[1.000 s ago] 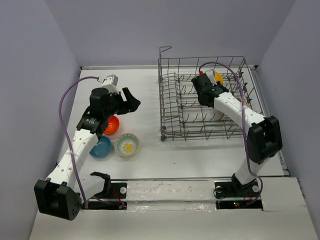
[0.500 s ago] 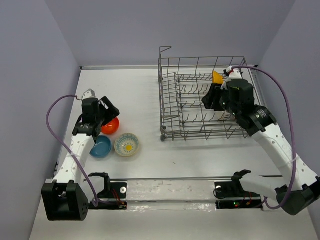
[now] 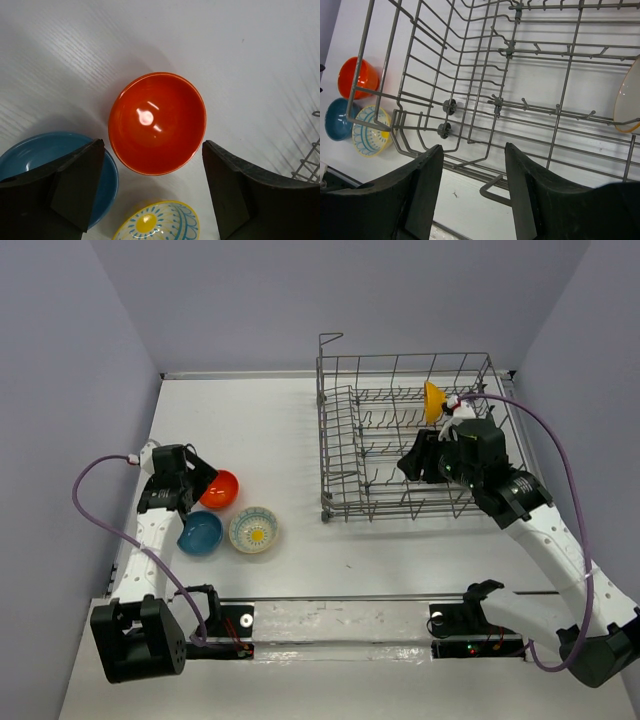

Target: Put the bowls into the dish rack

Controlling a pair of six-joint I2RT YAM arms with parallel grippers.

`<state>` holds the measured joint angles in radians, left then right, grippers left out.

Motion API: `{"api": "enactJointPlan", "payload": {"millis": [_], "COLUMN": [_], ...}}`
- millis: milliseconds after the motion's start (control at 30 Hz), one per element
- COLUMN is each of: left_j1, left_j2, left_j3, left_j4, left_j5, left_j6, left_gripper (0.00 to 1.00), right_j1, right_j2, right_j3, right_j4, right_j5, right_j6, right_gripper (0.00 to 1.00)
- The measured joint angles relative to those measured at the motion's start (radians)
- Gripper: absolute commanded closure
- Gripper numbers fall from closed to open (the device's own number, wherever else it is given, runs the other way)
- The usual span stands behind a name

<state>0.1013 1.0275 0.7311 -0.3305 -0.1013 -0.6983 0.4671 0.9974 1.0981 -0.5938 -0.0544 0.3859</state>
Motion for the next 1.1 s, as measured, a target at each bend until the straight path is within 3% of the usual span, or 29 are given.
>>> {"api": "enactJointPlan", "payload": {"millis": [567, 767, 933, 1100], "left_j1": [0.013, 0.026, 0.032, 0.039], "left_j2": [0.122, 0.151, 0.179, 0.195], "left_j3": [-0.042, -0.063, -0.064, -0.064], "left_j4": [0.031, 0.063, 0.083, 0.106], "left_j5": [-0.013, -0.011, -0.003, 0.003], "left_j6": [-0.021, -0.024, -0.024, -0.022], "left_gripper": [0.2, 0.34, 0.51, 0.61], "right_j1": [0.0, 0.0, 0.0, 0.0], "right_j2": [-0.031, -0.028, -0.028, -0.028], "right_j3": [-0.043, -0.048, -0.048, -0.049], "right_j4": [0.003, 0.004, 0.004, 0.004], "right_j5": [0.002, 0.002, 0.002, 0.002], "right_j6": [-0.024, -0.024, -0.024, -0.024], "right_gripper": [0.41, 0.41, 0.41, 0.41]}}
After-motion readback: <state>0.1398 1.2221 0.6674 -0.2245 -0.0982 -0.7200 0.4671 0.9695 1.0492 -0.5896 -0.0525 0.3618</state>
